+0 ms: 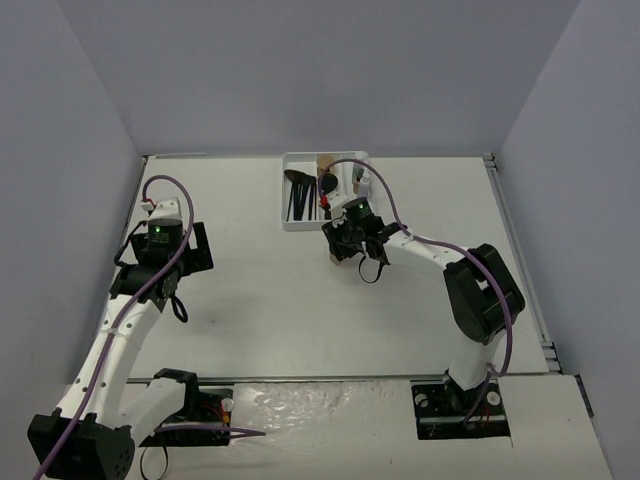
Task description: Organize the makeup
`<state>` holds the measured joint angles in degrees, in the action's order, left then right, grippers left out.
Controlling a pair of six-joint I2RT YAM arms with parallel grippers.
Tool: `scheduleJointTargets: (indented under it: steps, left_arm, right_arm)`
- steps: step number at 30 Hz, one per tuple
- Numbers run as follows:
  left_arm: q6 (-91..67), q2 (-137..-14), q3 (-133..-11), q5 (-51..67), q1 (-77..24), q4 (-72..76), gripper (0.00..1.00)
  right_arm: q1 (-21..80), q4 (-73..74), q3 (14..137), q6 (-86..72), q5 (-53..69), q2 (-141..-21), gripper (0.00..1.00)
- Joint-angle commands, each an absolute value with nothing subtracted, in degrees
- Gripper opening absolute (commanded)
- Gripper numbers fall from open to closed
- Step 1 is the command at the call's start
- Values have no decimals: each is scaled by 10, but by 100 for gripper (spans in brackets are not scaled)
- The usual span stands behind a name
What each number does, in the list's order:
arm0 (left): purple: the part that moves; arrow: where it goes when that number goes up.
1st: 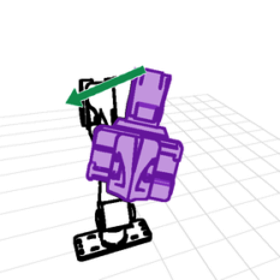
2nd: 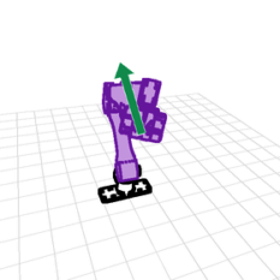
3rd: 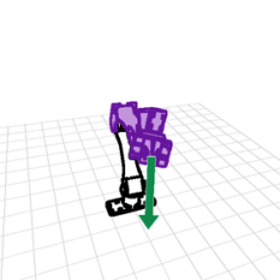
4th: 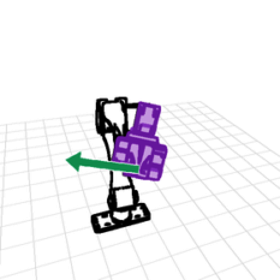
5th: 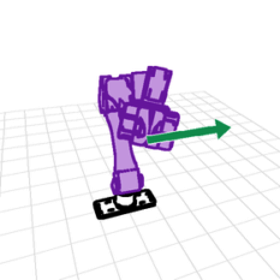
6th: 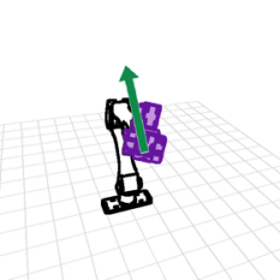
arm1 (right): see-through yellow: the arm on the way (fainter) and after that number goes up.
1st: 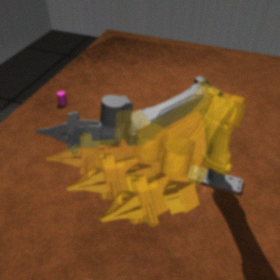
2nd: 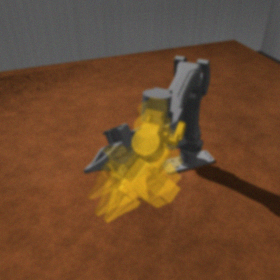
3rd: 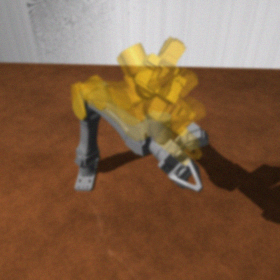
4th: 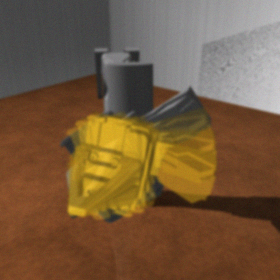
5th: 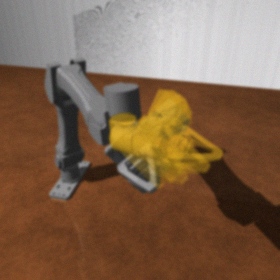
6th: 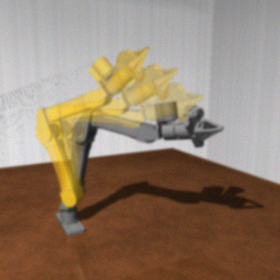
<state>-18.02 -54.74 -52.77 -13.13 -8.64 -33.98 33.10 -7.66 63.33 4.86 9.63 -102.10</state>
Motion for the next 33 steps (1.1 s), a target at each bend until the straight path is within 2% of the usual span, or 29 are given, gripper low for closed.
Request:
scheduleJointTargets:
  steps: [1,7,17,33]
  left_arm:
    - [-172,-550,-546,-138,-89,-309,97]
    - [-173,-551,-546,-139,-91,-310,97]
    - [-173,-551,-547,-139,-94,-312,97]
    - [-172,-553,-546,-138,-96,-313,97]
  right_arm:
    - [334,-112,674,35,51,-987,0]
    - [313,-108,753,-23,-62,-969,0]
    - [238,-84,863,-81,-58,-1060,0]
    - [223,-150,842,-108,-84,-1149,0]
